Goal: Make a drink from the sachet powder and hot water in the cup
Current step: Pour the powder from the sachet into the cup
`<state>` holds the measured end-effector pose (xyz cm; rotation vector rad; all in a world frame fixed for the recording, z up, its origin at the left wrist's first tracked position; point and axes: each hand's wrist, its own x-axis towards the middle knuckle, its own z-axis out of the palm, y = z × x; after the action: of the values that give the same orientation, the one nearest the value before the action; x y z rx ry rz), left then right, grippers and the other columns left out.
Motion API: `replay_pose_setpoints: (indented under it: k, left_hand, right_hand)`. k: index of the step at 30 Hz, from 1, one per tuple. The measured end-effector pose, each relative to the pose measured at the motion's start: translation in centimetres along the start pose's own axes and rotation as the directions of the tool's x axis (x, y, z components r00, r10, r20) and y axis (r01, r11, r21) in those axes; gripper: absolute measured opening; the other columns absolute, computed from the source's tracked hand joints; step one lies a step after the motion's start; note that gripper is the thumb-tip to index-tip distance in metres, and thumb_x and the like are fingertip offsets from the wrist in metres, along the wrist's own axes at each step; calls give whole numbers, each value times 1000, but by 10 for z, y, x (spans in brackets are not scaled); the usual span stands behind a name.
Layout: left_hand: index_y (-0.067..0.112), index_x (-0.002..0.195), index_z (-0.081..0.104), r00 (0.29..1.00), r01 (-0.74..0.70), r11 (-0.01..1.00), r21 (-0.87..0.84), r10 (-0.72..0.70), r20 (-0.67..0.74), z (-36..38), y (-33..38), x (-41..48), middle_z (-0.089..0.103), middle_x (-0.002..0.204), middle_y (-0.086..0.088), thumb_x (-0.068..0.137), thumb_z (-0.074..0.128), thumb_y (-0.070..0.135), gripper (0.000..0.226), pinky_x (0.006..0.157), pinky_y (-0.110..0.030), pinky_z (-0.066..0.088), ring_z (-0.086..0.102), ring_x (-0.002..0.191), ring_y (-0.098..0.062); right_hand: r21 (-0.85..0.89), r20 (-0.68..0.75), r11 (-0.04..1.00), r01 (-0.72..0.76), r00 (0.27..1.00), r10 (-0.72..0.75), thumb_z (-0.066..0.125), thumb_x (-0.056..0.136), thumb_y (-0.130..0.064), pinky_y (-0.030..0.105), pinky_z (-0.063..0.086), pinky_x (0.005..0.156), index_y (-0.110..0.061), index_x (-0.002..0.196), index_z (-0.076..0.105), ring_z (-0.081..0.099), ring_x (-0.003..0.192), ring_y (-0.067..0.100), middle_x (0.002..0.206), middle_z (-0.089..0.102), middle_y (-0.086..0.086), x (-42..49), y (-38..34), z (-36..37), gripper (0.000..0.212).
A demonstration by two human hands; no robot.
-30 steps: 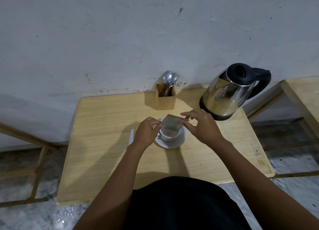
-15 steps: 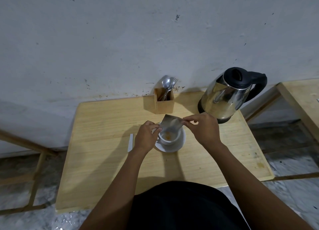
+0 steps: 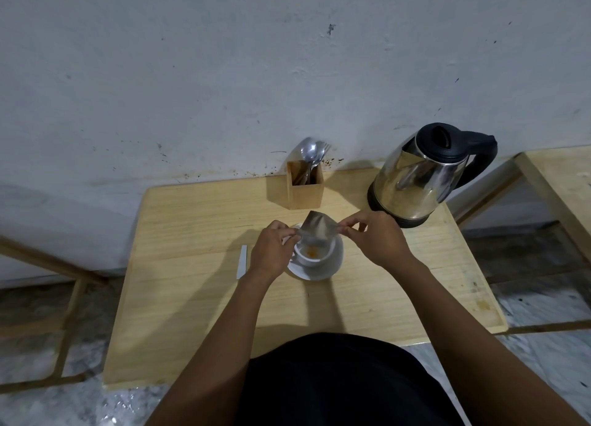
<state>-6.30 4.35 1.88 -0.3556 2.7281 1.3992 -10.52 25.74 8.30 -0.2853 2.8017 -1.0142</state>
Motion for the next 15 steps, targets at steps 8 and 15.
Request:
replay_pose_setpoints:
  k: [8,15]
  left_hand:
    - [12,100,73,1000,2,1000,-19,-2,8,0,-1,-1,54,100,-3,89,63,18,16,82,-45,53,59,90,-24]
    - [2,97,71,1000,22,991,-132,-22,-2,0,7,1,50,121,0,87,66,21,22,63,-5,44,55,100,-16]
  right_hand:
    - [-86,29,993,77,997,-75,69,86,-40,35,45,81,-37,87,75,52,69,2,73,53,-30,1,-7,-1,7]
    - [-68,42,988,139,990,-137,71,85,-37,40,47,84,-37,88,75,54,73,5,80,59,-24,3,-13,-2,5]
